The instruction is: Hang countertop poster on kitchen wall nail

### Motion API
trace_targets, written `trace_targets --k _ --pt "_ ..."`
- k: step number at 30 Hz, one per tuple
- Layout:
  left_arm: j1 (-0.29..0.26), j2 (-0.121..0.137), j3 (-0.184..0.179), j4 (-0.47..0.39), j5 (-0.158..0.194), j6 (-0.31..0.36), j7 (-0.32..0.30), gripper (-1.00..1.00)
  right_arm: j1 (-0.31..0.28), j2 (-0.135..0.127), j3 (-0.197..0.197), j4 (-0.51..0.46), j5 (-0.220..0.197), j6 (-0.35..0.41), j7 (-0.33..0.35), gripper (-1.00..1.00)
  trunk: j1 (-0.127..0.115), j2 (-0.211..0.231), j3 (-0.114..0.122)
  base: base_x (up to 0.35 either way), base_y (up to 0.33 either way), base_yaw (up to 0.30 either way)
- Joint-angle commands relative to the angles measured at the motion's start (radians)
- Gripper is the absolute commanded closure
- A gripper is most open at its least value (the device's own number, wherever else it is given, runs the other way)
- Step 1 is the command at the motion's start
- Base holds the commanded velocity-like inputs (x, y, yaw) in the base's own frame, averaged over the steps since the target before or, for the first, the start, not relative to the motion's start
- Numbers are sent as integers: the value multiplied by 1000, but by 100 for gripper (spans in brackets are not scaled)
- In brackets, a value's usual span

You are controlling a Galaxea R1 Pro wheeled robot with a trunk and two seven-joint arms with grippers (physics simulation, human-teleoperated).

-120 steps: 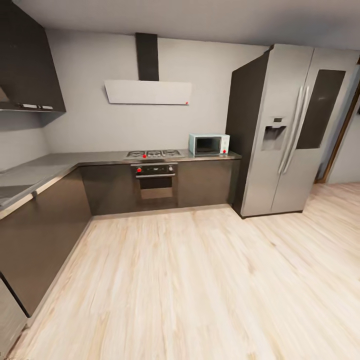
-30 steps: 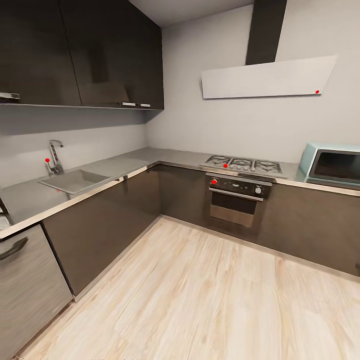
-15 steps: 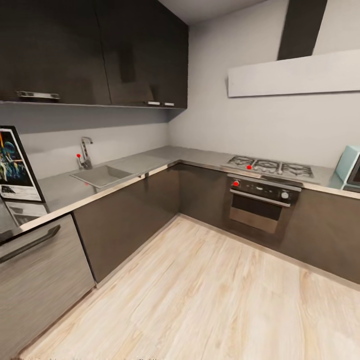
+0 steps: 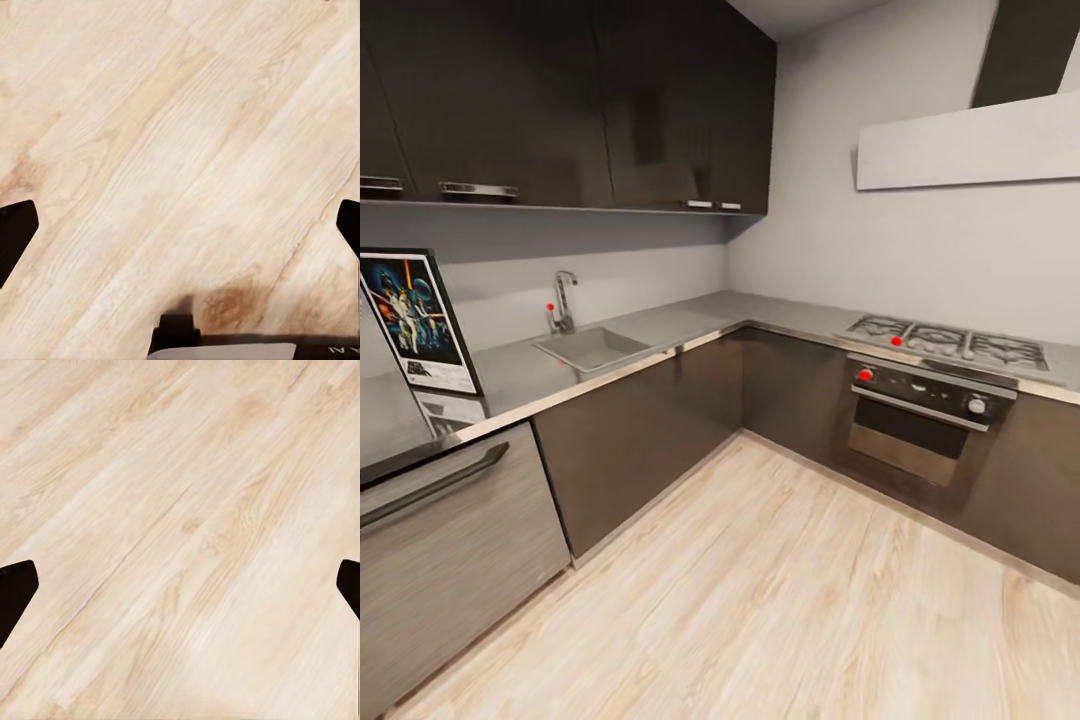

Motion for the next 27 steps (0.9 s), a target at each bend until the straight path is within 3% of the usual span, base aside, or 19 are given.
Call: trace_targets --k 1,19,27 --pt "0 0 1 -1 0 -1 1 -100 -1 0 1 1 0 -4 -1 -100 0 0 -1 223 -202 203" --pt "0 0 3 -1 2 -5 1 -100 -1 1 -1 1 0 -4 -5 -100 0 0 -6 42 -39 260" --pt "0 0 3 -1 3 -4 1 -100 -1 -1 0 19 0 0 3 -100 0 0 -7 194 -205 69"
